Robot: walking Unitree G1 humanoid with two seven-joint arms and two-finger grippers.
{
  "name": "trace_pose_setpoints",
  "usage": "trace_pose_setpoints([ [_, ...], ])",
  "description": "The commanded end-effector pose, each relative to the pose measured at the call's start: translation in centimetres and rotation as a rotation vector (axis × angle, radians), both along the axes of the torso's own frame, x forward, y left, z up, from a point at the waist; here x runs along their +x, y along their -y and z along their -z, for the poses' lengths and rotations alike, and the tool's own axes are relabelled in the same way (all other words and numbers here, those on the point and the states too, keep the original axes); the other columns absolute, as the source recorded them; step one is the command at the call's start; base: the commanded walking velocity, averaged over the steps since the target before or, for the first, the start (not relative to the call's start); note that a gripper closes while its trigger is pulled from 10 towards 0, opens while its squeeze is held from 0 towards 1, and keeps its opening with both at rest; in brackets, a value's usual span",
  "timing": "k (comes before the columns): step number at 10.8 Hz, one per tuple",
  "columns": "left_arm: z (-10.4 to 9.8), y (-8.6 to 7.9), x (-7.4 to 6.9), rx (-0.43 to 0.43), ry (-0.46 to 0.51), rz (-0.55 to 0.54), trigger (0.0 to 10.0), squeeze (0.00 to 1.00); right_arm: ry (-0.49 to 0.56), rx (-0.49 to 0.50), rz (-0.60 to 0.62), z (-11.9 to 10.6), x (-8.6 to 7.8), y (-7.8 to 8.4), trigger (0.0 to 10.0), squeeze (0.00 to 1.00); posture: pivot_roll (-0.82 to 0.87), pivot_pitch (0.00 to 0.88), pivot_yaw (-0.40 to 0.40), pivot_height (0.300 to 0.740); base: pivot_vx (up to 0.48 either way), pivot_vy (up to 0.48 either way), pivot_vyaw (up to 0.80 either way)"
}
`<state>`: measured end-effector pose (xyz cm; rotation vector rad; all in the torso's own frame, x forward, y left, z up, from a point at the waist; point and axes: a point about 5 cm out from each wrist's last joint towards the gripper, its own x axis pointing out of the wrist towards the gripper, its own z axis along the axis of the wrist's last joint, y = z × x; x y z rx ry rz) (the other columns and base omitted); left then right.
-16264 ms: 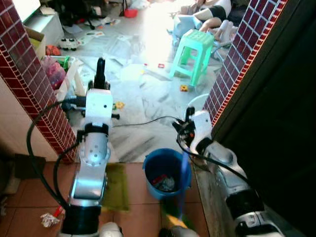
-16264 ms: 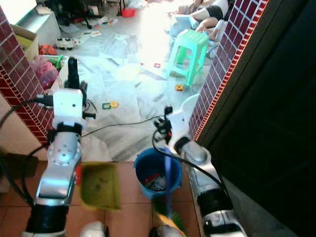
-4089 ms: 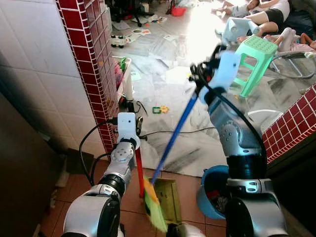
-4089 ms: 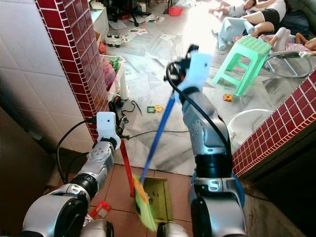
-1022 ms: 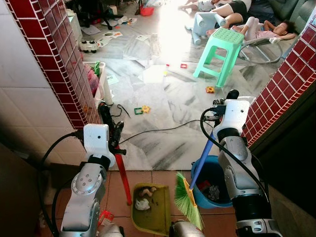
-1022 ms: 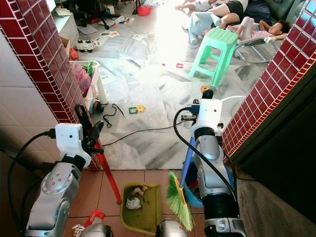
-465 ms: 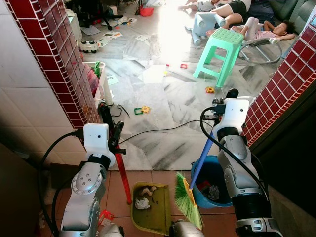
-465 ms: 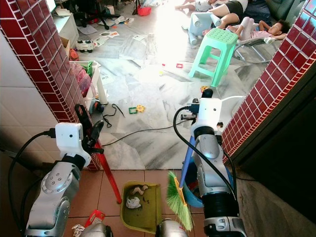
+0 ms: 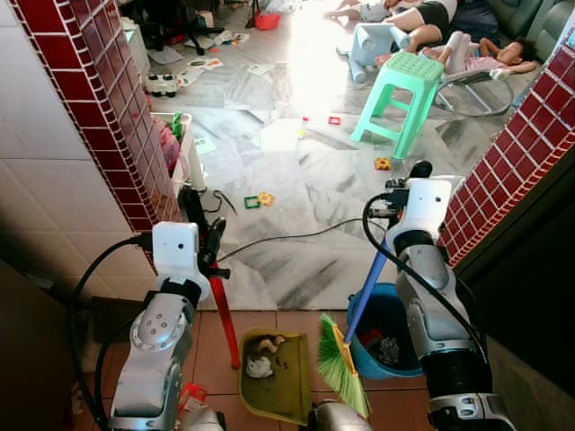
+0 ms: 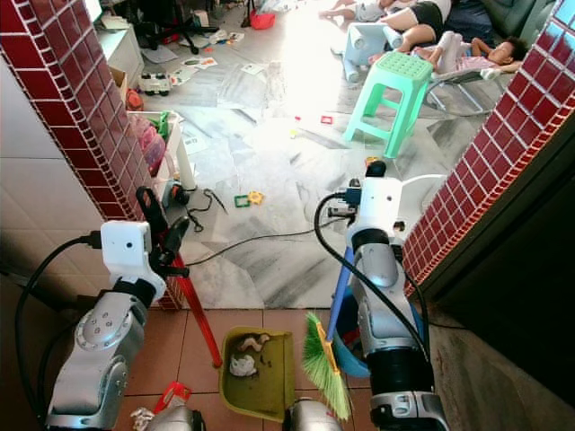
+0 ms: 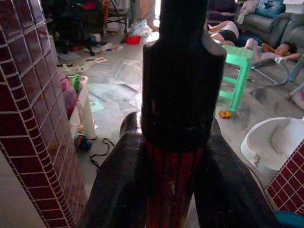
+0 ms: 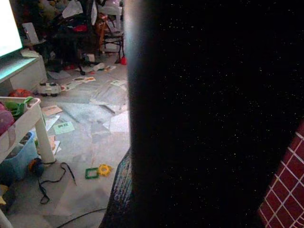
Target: Sweep floor
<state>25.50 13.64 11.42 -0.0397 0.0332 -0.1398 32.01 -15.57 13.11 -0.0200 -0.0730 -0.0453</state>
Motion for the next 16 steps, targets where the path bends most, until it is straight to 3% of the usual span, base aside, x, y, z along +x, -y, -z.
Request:
trace_pose_setpoints([
  [1,-0.8,0.2,0.2,-0.009,0.038,0.009,10.0,0.00,-0.031,0.000,-0.021,0.8,0.0,0.0,10.0,0.00,0.01,0.008,-0.027,0.740,-0.247,0.000,0.00],
  [6,0.7,-1.1,-0.1,0.020,-0.007,-0.015,10.0,0.00,-0.098,0.010,-0.064,3.2,-0.8,-0.3,10.0,0.00,0.02,0.000,-0.017,0.740,-0.278,0.000,0.00],
  [10,0.4,-1.9,0.5,0.055,0.005,-0.027,10.0,0.00,-0.059,-0.015,-0.078,2.1,-0.4,-0.1,10.0,0.00,0.03,0.018,-0.010,0.740,-0.210,0.000,0.00],
  [14,2.9,-3.8,-2.4,0.074,-0.070,-0.055,10.0,0.00,-0.107,-0.049,-0.017,4.2,-3.9,2.3,10.0,0.00,0.04,0.000,-0.011,0.740,0.000,0.000,0.00],
  [16,3.7,-3.8,-2.9,0.055,-0.097,-0.031,10.0,0.00,-0.134,-0.049,0.018,4.9,-4.9,3.2,10.0,0.00,0.03,0.000,-0.010,0.740,0.000,0.000,0.00],
])
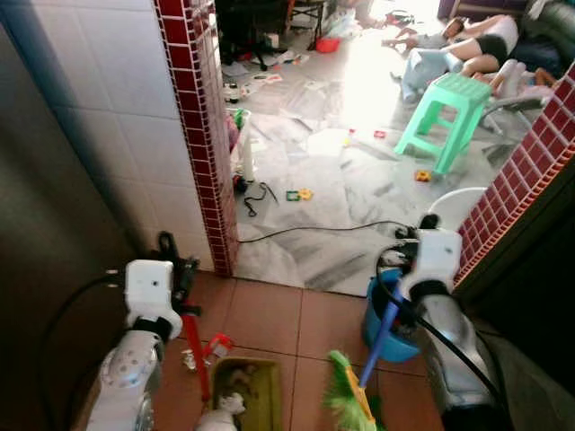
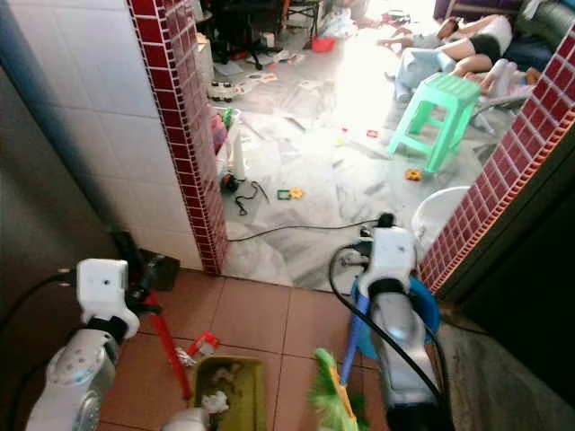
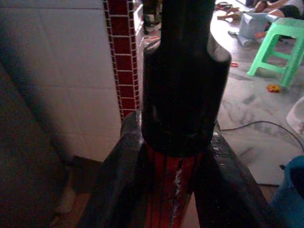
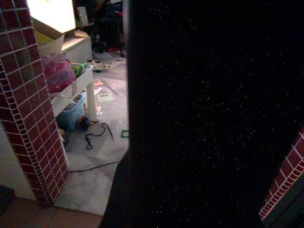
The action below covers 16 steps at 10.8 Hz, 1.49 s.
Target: Sweep floor
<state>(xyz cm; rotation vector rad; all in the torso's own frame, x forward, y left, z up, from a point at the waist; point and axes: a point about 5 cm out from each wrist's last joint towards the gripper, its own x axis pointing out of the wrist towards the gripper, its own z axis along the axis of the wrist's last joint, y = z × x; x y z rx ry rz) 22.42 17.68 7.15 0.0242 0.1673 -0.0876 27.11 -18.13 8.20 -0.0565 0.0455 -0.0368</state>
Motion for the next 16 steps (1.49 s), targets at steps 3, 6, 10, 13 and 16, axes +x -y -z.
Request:
trace_pose_setpoints([
  [3,-0.9,1.3,1.1,-0.072,0.062,0.065,10.0,0.00,-0.033,-0.014,0.029,0.3,0.0,0.5,10.0,0.00,0.01,0.000,-0.013,0.740,0.000,0.000,-0.53],
  [6,-0.9,1.8,1.2,-0.086,0.070,0.084,10.0,0.00,-0.019,-0.012,0.014,-0.1,0.5,0.3,10.0,0.00,0.00,0.000,-0.010,0.740,0.000,-0.360,-0.59],
  [10,-0.8,2.1,1.4,-0.093,0.068,0.094,10.0,0.00,-0.015,-0.018,0.020,-0.2,0.6,0.5,10.0,0.00,-0.01,0.000,-0.001,0.740,0.000,-0.341,0.00],
  [13,-1.0,2.0,2.0,-0.076,0.076,0.098,10.0,0.00,0.007,-0.036,0.025,-0.9,1.0,0.8,10.0,0.00,-0.02,0.000,0.001,0.740,0.000,0.000,0.00],
  [16,-2.1,0.6,2.4,-0.130,0.107,0.035,10.0,0.00,0.011,-0.057,0.032,-1.1,1.1,1.4,10.0,0.00,-0.02,0.000,-0.002,0.740,0.000,0.000,0.00],
])
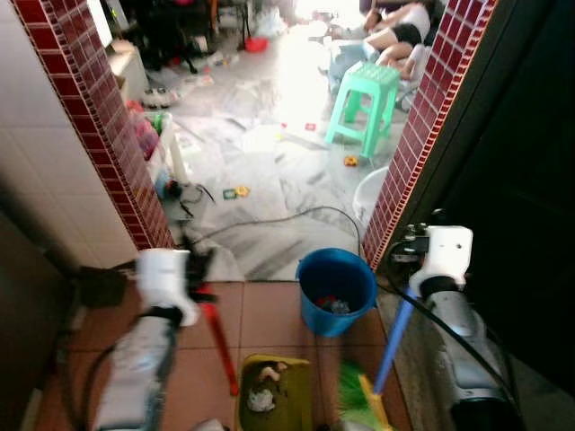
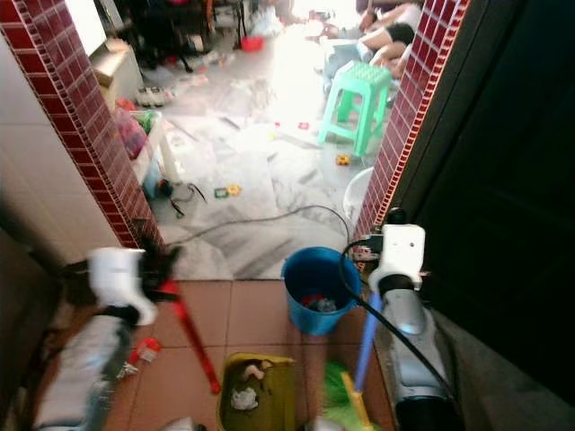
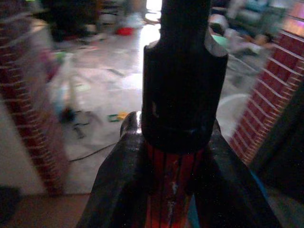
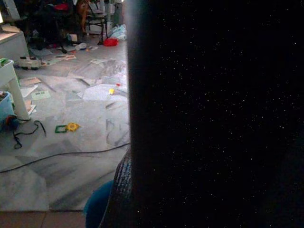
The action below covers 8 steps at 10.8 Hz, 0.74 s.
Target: Sweep floor
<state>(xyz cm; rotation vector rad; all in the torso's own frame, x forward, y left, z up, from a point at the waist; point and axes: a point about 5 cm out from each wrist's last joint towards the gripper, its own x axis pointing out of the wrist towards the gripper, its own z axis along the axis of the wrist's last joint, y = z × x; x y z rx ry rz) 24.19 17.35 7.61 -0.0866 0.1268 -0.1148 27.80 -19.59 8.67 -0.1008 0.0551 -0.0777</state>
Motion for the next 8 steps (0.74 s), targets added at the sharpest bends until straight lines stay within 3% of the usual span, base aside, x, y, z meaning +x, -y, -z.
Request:
trace_pose_setpoints([
  [1,-2.1,0.0,0.7,-0.034,0.085,-0.010,10.0,0.00,0.017,-0.016,-0.004,-0.6,0.4,0.1,10.0,0.00,-0.02,0.000,-0.002,0.740,0.000,0.000,0.00],
  [3,-5.1,-0.8,0.8,-0.057,0.182,-0.064,10.0,0.00,0.002,-0.030,0.017,-0.3,0.7,1.0,10.0,0.00,-0.01,0.000,-0.015,0.740,0.000,0.000,0.00],
  [4,-7.2,-1.8,0.9,-0.022,0.260,-0.108,10.0,0.00,-0.010,-0.033,0.015,-0.1,0.9,1.1,10.0,0.00,0.00,0.000,-0.024,0.740,0.000,0.000,0.00],
  [8,-12.4,-2.3,2.0,0.017,0.412,-0.139,10.0,0.00,-0.018,-0.057,-0.041,0.2,1.1,0.2,10.0,0.00,0.00,0.000,-0.040,0.740,0.000,0.000,0.00],
])
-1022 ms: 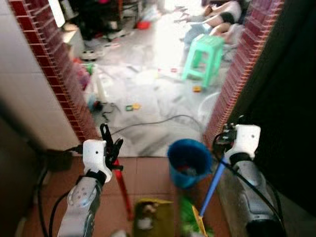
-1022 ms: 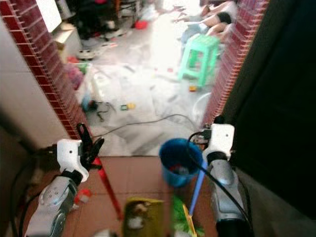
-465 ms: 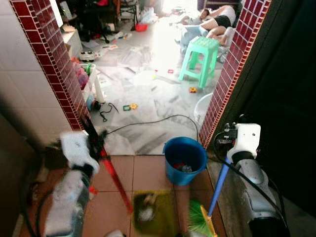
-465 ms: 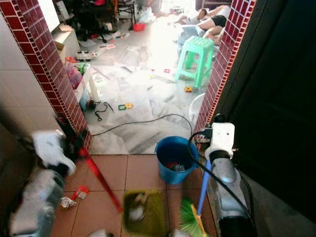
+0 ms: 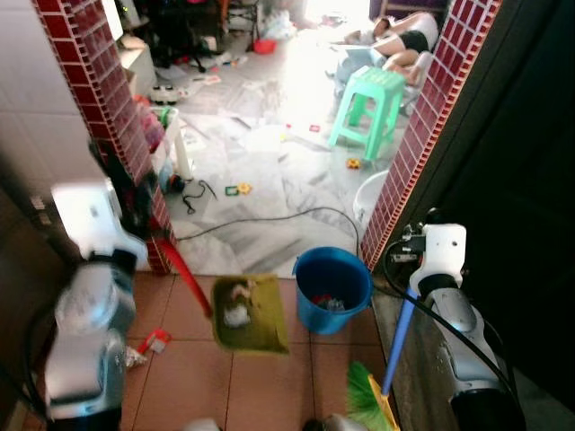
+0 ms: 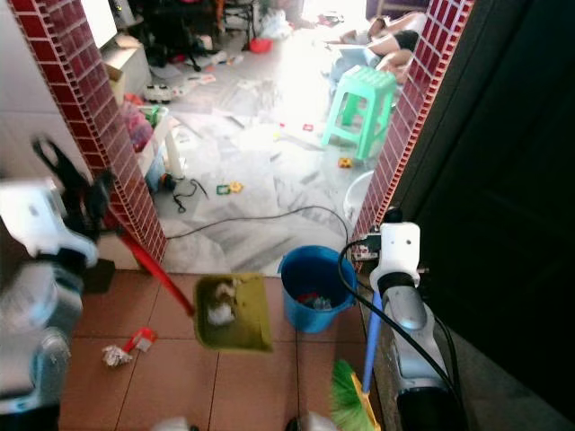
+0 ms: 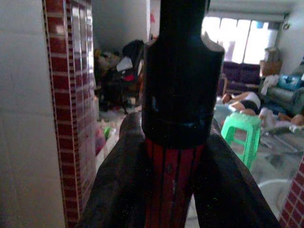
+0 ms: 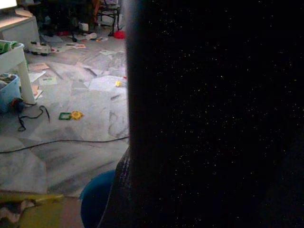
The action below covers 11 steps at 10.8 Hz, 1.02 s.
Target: Sweep floor
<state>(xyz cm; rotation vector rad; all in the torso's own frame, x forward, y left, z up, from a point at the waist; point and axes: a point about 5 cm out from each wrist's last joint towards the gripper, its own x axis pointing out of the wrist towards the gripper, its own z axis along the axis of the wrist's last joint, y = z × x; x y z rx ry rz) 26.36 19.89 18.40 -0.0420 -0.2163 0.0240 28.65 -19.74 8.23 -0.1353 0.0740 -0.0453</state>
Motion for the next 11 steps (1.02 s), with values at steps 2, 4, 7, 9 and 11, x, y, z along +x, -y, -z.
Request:
trace_pose_setpoints([
  [2,-3.5,0.0,0.4,-0.013,0.137,-0.021,10.0,0.00,0.005,-0.023,-0.012,-0.1,0.4,-0.1,10.0,0.00,0.00,0.000,-0.038,0.740,0.000,0.000,0.00],
  [4,-5.9,0.1,1.3,-0.028,0.223,-0.040,10.0,0.00,0.003,-0.016,-0.019,0.0,0.5,-0.4,10.0,0.00,0.00,0.000,-0.038,0.740,0.000,0.000,0.00],
  [7,-9.1,-0.4,2.1,-0.029,0.331,-0.078,10.0,0.00,-0.001,-0.009,-0.026,0.2,0.6,-0.8,10.0,0.00,0.00,0.000,-0.034,0.740,0.000,0.000,-0.27],
  [9,-9.0,0.2,2.9,-0.042,0.330,-0.050,10.0,0.00,0.002,-0.004,-0.034,0.2,0.6,-1.1,10.0,0.00,-0.01,0.000,-0.026,0.740,0.131,0.000,-0.40],
  [11,-8.9,0.6,3.1,-0.056,0.330,-0.043,10.0,0.00,0.002,-0.005,-0.033,0.2,0.5,-1.0,10.0,0.00,-0.02,0.000,-0.024,0.740,0.322,0.000,0.00],
])
